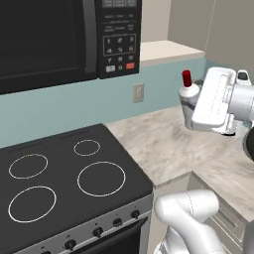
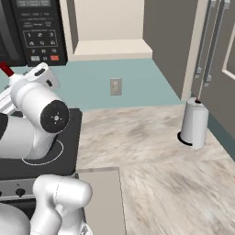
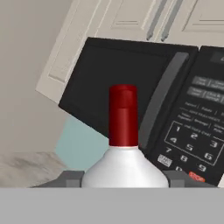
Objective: There is a bowl on the dining counter. Grab a lemon wedge from the fridge and place it in the bowl. Then get the liquor bottle and glass cup from the cabinet and place them next to the bowl.
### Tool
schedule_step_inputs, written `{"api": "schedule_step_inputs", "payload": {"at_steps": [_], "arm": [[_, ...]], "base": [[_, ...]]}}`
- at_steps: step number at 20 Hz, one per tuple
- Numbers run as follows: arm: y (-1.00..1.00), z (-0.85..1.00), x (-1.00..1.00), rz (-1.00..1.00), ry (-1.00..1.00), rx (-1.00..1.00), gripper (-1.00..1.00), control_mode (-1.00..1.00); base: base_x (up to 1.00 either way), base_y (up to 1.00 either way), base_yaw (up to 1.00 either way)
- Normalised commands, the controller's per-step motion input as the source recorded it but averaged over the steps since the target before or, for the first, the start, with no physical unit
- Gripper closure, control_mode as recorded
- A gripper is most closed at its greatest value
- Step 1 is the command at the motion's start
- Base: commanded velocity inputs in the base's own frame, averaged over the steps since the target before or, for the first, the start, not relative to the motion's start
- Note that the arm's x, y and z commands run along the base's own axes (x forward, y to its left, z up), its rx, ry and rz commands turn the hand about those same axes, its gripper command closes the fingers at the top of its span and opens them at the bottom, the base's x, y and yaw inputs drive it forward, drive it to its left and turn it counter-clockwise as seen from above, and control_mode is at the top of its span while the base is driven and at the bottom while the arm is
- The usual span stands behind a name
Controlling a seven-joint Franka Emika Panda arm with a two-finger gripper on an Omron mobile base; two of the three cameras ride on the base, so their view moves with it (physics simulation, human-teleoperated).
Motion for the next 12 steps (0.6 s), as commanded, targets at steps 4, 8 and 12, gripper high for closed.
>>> {"api": "schedule_step_inputs", "payload": {"at_steps": [4,8,12], "arm": [[0.04,-0.40,-0.07,-0.06,0.24,0.01,1.00,-1.00],[0.01,-0.33,0.01,-0.12,0.23,0.02,1.00,-1.00],[-0.03,-0.26,-0.02,-0.09,0.23,0.00,1.00,-1.00]], "base": [[0.00,0.00,0.00],[0.00,0.00,0.00],[0.00,0.00,0.00]]}}
